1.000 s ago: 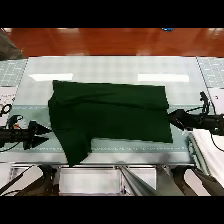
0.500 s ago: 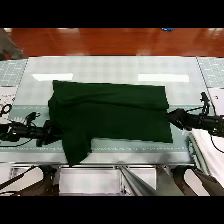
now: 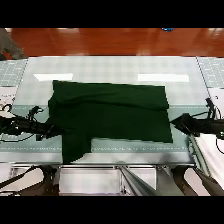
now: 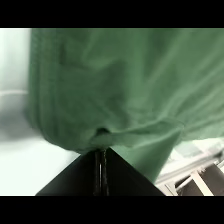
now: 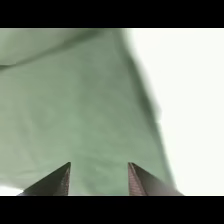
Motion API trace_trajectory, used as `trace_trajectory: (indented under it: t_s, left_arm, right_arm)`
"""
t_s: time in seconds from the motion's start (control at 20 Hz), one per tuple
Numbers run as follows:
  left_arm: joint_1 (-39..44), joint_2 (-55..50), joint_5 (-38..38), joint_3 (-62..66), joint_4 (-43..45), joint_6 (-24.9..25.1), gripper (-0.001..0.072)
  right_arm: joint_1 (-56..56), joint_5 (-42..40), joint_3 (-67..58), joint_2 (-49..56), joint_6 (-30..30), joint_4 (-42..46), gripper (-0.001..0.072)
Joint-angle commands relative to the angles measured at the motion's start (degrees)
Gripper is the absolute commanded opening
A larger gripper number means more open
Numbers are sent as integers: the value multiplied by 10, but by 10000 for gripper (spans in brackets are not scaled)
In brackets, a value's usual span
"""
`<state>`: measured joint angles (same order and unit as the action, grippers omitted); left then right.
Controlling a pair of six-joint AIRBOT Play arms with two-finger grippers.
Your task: Fold the shirts.
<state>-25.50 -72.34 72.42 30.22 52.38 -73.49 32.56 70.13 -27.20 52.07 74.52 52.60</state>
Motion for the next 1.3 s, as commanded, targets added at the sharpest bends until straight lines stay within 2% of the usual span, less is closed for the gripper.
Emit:
trace_trajectory:
  t_s: [0.0, 0.25, 0.5, 0.6, 0.85, 0.9, 0.95, 1.0, 1.25]
  left_arm:
    - [2, 0, 22, 7, -10, 2, 18]
    - [2, 0, 22, 7, -10, 2, 18]
    - [2, 0, 15, 7, -10, 2, 18]
    - [2, 0, 10, 7, -10, 2, 18]
    - [2, 0, 6, 7, -10, 4, 18]
    - [2, 0, 5, 7, -10, 4, 18]
    - [2, 0, 4, 8, -10, 7, 18]
    - [2, 0, 5, 9, -10, 9, 18]
    - [1, 0, 31, 49, -10, 10, 18]
  right_arm:
    - [55, 60, 9, 0, 21, 61, 414]
    - [57, 61, 37, 0, 27, 106, 414]
    - [50, 67, 38, 19, 40, 113, 414]
    - [19, 58, 38, 50, 39, 96, 414]
    - [-78, -46, 21, 126, 33, -7, 406]
    - [-94, -45, 15, 144, 28, -14, 286]
    - [-110, -39, 10, 157, 13, -21, 61]
    - [-119, -33, 6, 158, -4, -31, 21]
    - [-107, 30, -50, 99, -6, 12, 20]
